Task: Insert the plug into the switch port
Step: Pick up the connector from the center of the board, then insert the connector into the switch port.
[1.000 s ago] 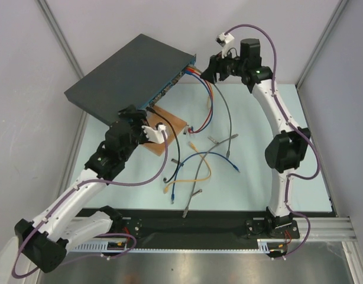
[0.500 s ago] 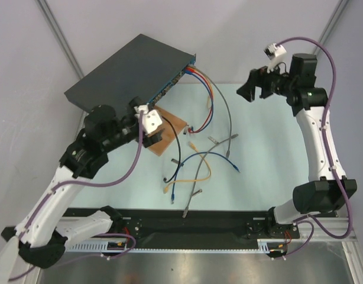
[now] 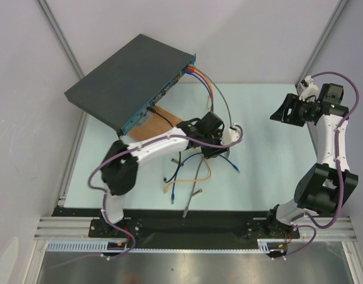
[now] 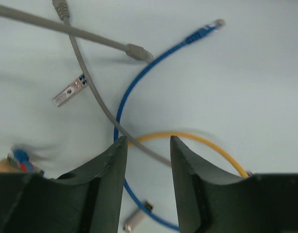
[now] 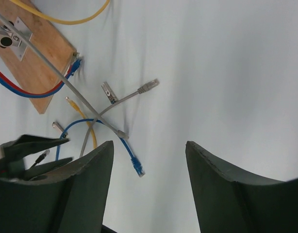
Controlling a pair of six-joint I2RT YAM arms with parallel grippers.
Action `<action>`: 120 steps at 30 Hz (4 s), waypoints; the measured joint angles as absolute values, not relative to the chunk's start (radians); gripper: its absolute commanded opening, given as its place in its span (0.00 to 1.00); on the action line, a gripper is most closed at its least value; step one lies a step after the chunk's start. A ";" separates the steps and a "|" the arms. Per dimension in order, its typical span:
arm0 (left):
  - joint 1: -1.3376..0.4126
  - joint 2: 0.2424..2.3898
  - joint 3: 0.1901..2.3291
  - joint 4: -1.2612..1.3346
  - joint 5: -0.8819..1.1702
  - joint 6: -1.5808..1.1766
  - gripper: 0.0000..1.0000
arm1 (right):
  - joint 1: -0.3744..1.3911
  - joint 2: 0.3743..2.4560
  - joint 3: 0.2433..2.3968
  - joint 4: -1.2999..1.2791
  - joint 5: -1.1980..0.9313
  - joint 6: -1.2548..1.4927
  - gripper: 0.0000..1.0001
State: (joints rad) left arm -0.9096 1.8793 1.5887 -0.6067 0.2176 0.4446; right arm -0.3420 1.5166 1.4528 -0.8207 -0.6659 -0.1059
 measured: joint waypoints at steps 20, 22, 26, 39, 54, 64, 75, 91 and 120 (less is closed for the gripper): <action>-0.900 2.251 1.744 -0.409 -0.042 0.419 0.36 | -0.462 1.497 1.429 -0.874 -0.798 -0.155 0.65; -0.894 2.257 1.744 -0.412 -0.041 0.415 0.21 | -0.462 1.497 1.429 -0.874 -0.809 -0.155 0.64; -0.884 2.243 1.725 -0.421 -0.034 0.416 0.02 | -0.462 1.497 1.431 -0.871 -0.832 -0.149 0.61; -0.866 1.763 1.614 -0.710 -0.020 0.402 0.01 | -0.416 1.466 1.431 -0.705 -0.917 0.034 0.57; -0.799 1.381 1.394 -0.584 0.225 0.188 0.00 | -0.167 1.374 1.414 -0.377 -1.050 0.272 0.57; -0.658 1.362 1.364 -0.131 0.474 -0.160 0.00 | -0.131 1.262 1.412 -0.178 -1.053 0.363 0.58; -0.657 1.414 1.334 0.189 0.565 -0.409 0.00 | 0.106 1.278 1.407 0.051 -0.976 0.453 0.55; -0.658 1.437 1.309 0.324 0.580 -0.508 0.00 | 0.171 1.391 1.441 0.201 -0.921 0.547 0.27; -0.600 1.515 1.303 0.454 0.588 -0.631 0.00 | 0.223 1.477 1.498 0.215 -0.929 0.554 0.32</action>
